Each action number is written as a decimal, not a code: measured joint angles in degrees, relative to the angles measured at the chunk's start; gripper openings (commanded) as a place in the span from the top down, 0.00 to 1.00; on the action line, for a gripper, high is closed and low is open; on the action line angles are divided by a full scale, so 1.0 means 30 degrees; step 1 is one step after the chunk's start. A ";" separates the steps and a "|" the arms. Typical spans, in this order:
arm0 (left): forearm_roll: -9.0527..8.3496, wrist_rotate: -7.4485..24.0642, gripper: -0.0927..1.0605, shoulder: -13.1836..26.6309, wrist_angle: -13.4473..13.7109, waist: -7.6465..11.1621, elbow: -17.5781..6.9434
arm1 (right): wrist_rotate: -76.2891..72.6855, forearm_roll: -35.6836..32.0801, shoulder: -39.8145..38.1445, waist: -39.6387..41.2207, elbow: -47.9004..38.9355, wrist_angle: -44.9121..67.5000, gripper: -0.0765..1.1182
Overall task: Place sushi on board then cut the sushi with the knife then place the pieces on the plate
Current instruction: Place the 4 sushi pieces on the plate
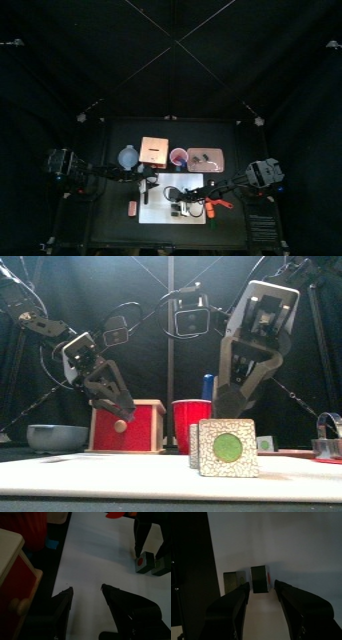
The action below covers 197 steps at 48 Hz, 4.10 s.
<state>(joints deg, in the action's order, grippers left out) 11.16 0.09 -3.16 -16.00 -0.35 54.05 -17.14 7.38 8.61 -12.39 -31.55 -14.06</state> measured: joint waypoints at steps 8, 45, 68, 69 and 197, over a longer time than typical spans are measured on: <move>-0.0029 0.0000 0.18 0.0000 0.0000 0.0000 0.0000 | 0.0000 -0.0029 0.0439 0.0029 0.0264 -0.0234 0.27; -0.0029 0.0000 0.18 0.0029 0.0000 0.0029 0.0000 | -0.0059 0.0264 -0.3691 0.2813 -0.2695 -0.1699 0.49; 0.0000 0.0029 0.18 0.0059 0.0000 0.0059 0.0000 | -0.0029 -0.1641 -1.0576 1.1895 -0.7236 -0.4570 0.49; 0.0000 0.0029 0.18 0.0059 0.0000 0.0029 0.0000 | -0.0059 -0.1758 -1.0723 1.2246 -0.7295 -0.4746 0.49; 0.0117 0.0000 0.18 0.0088 0.0000 0.0059 -0.0088 | 0.0029 0.0322 -0.1611 -0.1025 0.0615 -0.1963 0.25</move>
<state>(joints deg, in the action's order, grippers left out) 11.51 0.09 -2.90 -16.00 -0.18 53.79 -17.05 8.35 3.78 -15.47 -29.71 -19.95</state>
